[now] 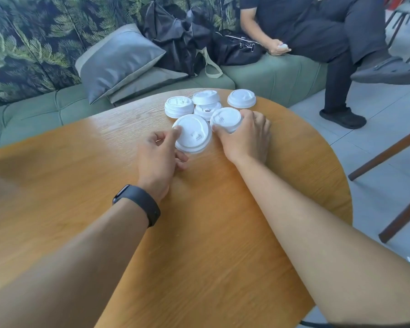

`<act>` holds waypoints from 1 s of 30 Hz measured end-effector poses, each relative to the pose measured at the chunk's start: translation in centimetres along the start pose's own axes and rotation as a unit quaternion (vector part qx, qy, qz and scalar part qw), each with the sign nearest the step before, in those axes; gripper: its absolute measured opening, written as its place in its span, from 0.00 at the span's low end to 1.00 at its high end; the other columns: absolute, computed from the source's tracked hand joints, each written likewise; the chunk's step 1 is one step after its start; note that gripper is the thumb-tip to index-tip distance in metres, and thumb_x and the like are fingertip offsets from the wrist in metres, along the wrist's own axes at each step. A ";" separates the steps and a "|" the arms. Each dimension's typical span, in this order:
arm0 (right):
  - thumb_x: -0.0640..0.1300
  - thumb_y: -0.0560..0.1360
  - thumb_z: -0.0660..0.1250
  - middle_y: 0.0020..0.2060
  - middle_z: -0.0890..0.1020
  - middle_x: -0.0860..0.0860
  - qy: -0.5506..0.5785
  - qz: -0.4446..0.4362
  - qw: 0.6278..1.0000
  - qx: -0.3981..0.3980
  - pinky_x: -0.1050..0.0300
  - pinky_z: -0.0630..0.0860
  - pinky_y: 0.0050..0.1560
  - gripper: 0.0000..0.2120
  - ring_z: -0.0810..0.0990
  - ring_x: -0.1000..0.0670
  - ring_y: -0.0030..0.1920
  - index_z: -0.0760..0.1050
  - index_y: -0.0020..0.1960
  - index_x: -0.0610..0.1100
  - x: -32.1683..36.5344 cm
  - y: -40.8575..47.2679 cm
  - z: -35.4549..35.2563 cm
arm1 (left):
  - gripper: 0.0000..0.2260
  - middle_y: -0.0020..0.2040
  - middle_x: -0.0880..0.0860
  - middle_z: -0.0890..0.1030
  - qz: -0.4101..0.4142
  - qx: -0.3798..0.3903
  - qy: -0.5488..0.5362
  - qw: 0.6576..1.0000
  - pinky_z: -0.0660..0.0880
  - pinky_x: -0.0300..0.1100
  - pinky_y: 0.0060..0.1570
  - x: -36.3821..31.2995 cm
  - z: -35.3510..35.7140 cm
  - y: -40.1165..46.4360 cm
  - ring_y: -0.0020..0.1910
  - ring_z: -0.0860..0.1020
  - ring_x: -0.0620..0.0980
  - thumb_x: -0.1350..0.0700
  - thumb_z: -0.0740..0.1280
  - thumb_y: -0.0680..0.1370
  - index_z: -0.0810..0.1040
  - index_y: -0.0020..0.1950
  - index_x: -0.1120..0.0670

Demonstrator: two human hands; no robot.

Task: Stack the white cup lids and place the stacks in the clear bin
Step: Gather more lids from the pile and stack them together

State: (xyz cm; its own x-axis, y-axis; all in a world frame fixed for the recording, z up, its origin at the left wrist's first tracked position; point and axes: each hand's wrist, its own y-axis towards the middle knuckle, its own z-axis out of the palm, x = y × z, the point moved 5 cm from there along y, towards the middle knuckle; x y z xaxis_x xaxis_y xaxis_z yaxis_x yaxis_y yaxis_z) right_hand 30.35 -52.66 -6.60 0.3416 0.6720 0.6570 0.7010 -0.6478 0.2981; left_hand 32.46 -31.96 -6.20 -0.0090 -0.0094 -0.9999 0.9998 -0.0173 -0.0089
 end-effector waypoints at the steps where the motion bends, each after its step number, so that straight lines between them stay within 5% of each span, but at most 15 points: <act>1: 0.67 0.71 0.73 0.70 0.73 0.49 0.008 -0.003 1.000 -0.001 0.52 0.65 0.70 0.35 0.68 0.45 0.71 0.73 0.69 0.49 0.0 -0.1 -0.1 | 0.11 0.24 0.50 0.77 0.003 -0.004 -0.002 1.000 0.75 0.43 0.28 0.0 -0.1 -0.2 0.24 0.76 0.50 0.50 0.71 0.81 0.76 0.49 0.56; 10: 0.55 0.67 0.80 0.62 0.75 0.52 0.247 -0.014 0.968 -0.042 0.49 0.72 0.68 0.32 0.72 0.49 0.66 0.74 0.67 0.49 0.7 -4.0 -2.4 | 0.10 0.25 0.47 0.77 -0.013 -0.009 -0.038 0.999 0.74 0.40 0.26 -0.2 -2.1 -3.7 0.26 0.76 0.48 0.52 0.71 0.82 0.76 0.52 0.57; 13: 0.52 0.66 0.82 0.62 0.74 0.53 0.287 -0.017 0.957 -0.041 0.57 0.74 0.66 0.32 0.76 0.52 0.61 0.74 0.67 0.50 1.3 -6.2 -3.2 | 0.09 0.24 0.48 0.75 -0.027 -0.010 -0.056 0.998 0.73 0.40 0.24 -0.3 -3.9 -5.8 0.25 0.75 0.49 0.53 0.71 0.82 0.75 0.51 0.57; 15: 0.49 0.67 0.82 0.62 0.74 0.54 0.298 -0.021 0.954 -0.025 0.63 0.74 0.64 0.32 0.77 0.54 0.60 0.74 0.68 0.51 1.9 -8.2 -3.6 | 0.09 0.23 0.49 0.75 -0.037 -0.016 -0.065 0.997 0.73 0.40 0.24 -0.3 -5.6 -7.1 0.25 0.75 0.50 0.53 0.71 0.82 0.76 0.50 0.57; 20: 0.51 0.66 0.82 0.62 0.80 0.56 0.290 -0.069 0.953 0.050 0.52 0.77 0.64 0.32 0.79 0.56 0.62 0.74 0.67 0.53 4.0 -14.2 -3.6 | 0.08 0.23 0.50 0.75 -0.050 -0.045 -0.082 0.994 0.72 0.40 0.23 -0.4 -10.9 -10.7 0.23 0.74 0.50 0.53 0.70 0.82 0.77 0.52 0.58; 30: 0.53 0.66 0.81 0.59 0.82 0.60 0.244 -0.128 0.941 0.195 0.54 0.79 0.61 0.31 0.81 0.58 0.59 0.74 0.66 0.57 9.5 -25.7 -3.3 | 0.09 0.26 0.54 0.77 -0.074 -0.098 -0.091 0.988 0.73 0.44 0.28 -0.4 -24.4 -18.6 0.25 0.74 0.53 0.53 0.71 0.82 0.78 0.53 0.59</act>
State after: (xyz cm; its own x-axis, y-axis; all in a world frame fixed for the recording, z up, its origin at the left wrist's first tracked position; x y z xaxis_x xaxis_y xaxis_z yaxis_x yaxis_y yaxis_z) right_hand 13.50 -30.84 -5.76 -0.1314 0.4809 0.8669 0.9303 -0.2422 0.2754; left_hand 14.33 -7.24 -5.90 -0.1413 -0.2011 -0.9693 0.9712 0.1616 -0.1751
